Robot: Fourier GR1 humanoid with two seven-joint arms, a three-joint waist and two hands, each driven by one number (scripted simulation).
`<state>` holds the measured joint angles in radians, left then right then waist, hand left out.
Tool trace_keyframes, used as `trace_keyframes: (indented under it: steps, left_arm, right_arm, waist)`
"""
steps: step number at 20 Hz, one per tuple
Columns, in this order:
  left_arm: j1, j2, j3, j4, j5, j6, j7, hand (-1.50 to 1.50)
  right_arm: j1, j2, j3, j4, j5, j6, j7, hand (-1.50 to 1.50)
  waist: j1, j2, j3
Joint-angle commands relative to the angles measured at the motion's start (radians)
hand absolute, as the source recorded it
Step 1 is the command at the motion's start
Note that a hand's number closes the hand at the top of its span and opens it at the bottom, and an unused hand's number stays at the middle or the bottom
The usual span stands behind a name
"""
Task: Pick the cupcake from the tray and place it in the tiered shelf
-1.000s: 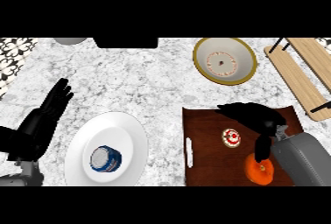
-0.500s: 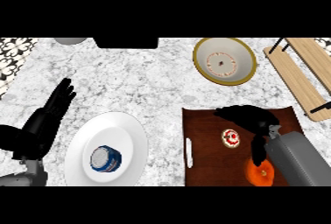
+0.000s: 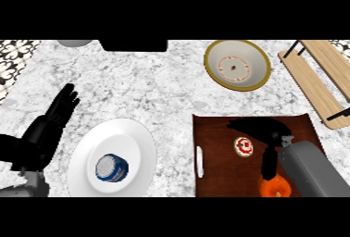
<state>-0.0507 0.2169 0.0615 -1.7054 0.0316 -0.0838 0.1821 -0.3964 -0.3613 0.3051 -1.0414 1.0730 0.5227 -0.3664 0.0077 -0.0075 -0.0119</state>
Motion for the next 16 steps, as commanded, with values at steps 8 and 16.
trace_keyframes:
  steps: [8,16]
  left_arm:
    - [-0.075,0.015,0.043,0.028,0.023,-0.024,0.048,0.00]
    - [-0.009,-0.040,0.003,0.010,-0.028,-0.003,0.003,0.00]
  right_arm:
    - [0.064,0.071,-0.030,0.115,0.077,-0.294,-0.045,1.50]
    - [0.031,0.040,-0.101,0.091,0.075,-0.418,-0.150,1.50]
  waist:
    - [-0.001,0.010,0.013]
    - [-0.007,0.007,0.012]
